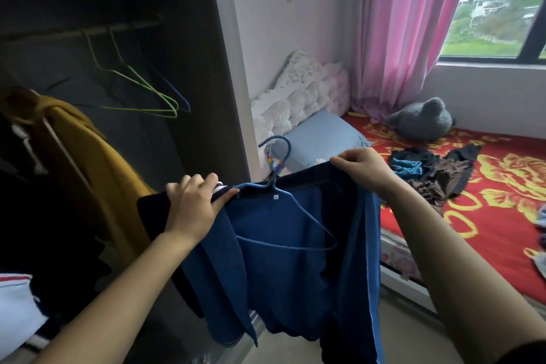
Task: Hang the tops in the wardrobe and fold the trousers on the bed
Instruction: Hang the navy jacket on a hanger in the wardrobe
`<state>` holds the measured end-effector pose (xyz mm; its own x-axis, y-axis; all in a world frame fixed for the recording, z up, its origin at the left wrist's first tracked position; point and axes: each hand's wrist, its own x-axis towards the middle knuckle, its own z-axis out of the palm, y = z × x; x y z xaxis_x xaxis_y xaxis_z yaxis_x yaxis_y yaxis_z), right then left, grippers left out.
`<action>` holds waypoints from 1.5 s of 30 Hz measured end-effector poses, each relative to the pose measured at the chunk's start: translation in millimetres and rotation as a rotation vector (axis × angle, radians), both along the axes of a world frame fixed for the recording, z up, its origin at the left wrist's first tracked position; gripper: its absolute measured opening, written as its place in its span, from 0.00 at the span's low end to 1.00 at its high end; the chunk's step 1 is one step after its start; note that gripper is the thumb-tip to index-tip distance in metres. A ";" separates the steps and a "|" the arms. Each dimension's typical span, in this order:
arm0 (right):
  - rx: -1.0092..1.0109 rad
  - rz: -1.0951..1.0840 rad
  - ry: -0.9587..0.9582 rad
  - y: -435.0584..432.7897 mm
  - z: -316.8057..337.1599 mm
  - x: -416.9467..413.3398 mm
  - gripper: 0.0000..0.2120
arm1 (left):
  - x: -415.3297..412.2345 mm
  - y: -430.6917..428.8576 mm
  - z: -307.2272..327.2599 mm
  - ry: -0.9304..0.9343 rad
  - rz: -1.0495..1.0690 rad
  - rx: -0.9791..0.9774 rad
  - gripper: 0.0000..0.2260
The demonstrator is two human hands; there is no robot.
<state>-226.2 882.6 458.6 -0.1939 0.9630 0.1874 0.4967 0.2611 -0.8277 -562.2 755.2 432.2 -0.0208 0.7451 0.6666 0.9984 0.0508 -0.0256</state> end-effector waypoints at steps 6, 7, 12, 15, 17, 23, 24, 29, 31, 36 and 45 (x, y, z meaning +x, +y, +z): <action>0.112 -0.078 0.071 -32.4 23.4 -38.4 0.08 | 21.2 14.3 -14.2 -0.363 0.228 -0.074 0.20; 0.033 -0.053 0.100 -36.3 25.9 -42.6 0.08 | 22.7 15.4 -14.0 -0.444 0.228 -0.058 0.19; -0.128 0.063 0.173 -50.3 23.9 -66.8 0.23 | 39.2 16.1 -8.6 -0.681 0.047 0.002 0.20; -0.028 0.063 0.079 -51.8 15.2 -77.7 0.28 | 43.7 14.5 0.3 -0.728 -0.036 0.039 0.22; 0.082 0.076 -0.125 -48.6 14.0 -76.7 0.22 | 36.4 12.7 5.3 -0.763 -0.058 0.063 0.21; 0.341 0.117 -0.597 -37.3 23.9 -64.8 0.12 | 17.1 6.1 12.3 -0.746 -0.095 0.039 0.22; 0.437 0.110 -0.646 -35.9 25.5 -64.0 0.14 | 14.9 6.3 13.1 -0.740 -0.085 0.045 0.22; 0.584 0.169 -0.338 -29.3 26.6 -65.4 0.15 | 5.5 10.0 30.4 -0.523 0.129 0.050 0.20; 0.600 0.147 -0.278 -28.3 28.5 -69.5 0.15 | -1.3 7.6 42.7 -0.282 0.251 0.035 0.19; 0.644 0.194 -0.186 -31.9 35.3 -87.8 0.11 | -0.4 17.4 67.6 -1.393 0.004 -0.105 0.17; 0.728 0.161 -0.084 -35.1 55.3 -100.2 0.09 | -43.8 15.7 75.0 -0.622 -0.166 0.074 0.11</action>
